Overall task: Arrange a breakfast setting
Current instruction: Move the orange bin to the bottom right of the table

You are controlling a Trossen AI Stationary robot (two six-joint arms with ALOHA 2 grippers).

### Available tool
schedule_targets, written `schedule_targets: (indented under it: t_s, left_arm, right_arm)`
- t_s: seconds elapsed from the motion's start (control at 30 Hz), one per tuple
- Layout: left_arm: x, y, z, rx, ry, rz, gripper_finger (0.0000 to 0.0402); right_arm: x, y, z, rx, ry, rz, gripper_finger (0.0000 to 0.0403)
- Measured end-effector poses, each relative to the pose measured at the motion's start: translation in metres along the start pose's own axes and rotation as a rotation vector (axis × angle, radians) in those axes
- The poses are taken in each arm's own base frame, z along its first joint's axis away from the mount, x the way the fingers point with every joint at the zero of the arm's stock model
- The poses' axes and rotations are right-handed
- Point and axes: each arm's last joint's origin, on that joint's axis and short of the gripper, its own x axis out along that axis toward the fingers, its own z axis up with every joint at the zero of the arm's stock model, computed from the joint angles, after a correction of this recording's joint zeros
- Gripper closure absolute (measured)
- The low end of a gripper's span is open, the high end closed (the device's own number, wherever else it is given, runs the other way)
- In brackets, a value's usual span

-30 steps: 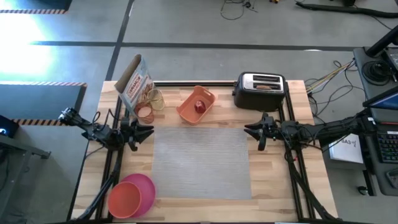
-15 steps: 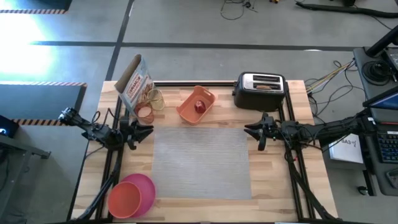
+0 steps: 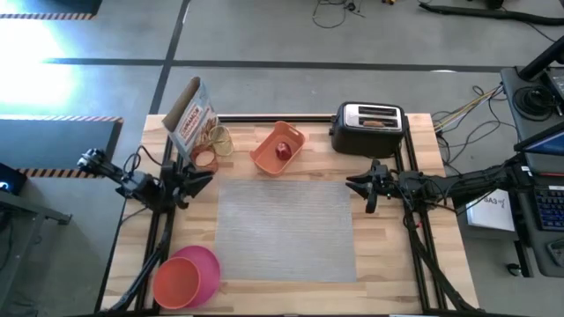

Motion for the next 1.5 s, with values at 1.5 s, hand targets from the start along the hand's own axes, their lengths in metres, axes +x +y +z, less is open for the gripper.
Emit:
schedule_targets:
  t_s: [1.5]
  left_arm:
    - [0.184, -0.025, -0.008, 0.892, 1.118, 0.335, 0.0281]
  right_arm:
    - [0.0, 0.0, 0.0, 0.0, 0.0, 0.0, 0.0307]
